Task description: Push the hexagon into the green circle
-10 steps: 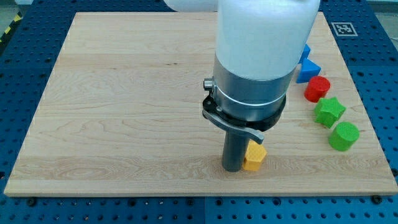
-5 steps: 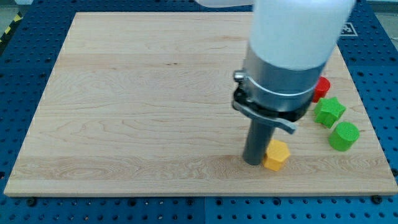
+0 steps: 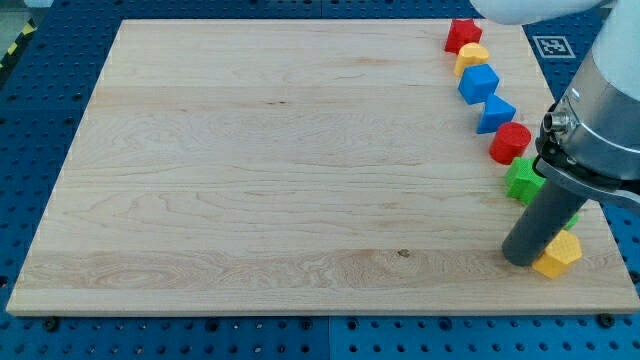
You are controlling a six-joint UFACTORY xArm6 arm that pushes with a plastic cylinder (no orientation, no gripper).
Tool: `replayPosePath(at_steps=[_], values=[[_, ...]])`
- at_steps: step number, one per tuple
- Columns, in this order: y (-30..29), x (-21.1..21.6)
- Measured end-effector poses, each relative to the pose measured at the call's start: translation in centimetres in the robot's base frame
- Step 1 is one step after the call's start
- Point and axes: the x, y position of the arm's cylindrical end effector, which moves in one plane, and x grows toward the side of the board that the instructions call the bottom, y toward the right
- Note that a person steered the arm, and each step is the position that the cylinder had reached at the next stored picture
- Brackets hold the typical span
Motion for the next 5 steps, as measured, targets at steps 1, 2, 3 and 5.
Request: replayPosePath(at_steps=[1,2,3,5], values=[[0.0,0.2],[-1.4,0.2],[-8.3,0.4],[-15.3,0.7]])
